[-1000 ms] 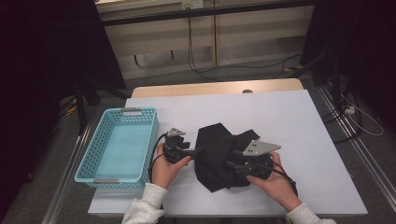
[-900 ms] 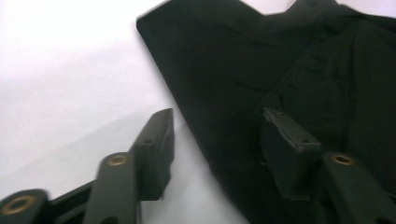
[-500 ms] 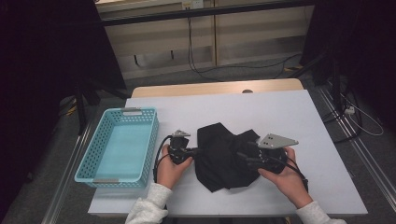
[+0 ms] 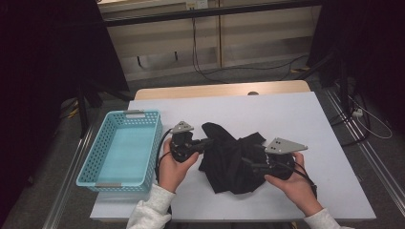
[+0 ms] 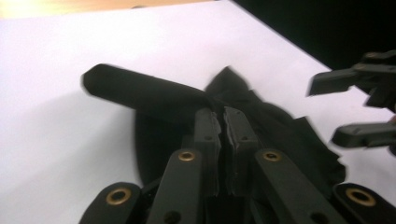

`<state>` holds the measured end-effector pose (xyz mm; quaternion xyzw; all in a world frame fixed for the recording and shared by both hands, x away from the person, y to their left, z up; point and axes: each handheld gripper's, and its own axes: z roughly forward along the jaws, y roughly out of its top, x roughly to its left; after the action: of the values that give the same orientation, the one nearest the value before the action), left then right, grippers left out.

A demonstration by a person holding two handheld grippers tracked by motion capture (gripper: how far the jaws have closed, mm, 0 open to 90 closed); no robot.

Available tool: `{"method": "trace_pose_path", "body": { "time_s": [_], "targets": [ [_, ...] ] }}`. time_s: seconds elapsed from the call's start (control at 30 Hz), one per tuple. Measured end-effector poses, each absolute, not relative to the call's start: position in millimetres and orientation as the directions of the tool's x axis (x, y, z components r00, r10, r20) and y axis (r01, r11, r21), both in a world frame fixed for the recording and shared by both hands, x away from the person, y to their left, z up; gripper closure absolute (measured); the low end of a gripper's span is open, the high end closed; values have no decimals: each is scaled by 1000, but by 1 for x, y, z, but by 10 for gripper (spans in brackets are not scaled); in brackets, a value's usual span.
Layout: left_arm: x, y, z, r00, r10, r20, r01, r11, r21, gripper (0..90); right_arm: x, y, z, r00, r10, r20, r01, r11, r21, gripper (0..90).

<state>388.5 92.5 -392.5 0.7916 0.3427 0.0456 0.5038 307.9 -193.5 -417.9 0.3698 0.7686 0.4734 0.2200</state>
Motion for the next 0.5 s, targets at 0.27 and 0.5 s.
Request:
{"method": "trace_pose_path", "body": {
  "time_s": [0.27, 0.5],
  "targets": [
    [387, 80, -401, 777, 576, -253, 477, -276, 835, 847, 306, -171, -420, -659, 751, 27, 365, 289, 885, 249],
    [386, 75, -405, 781, 575, -244, 465, -275, 842, 843, 303, -136, -434, -745, 667, 10, 339, 366, 867, 194]
  ]
}}
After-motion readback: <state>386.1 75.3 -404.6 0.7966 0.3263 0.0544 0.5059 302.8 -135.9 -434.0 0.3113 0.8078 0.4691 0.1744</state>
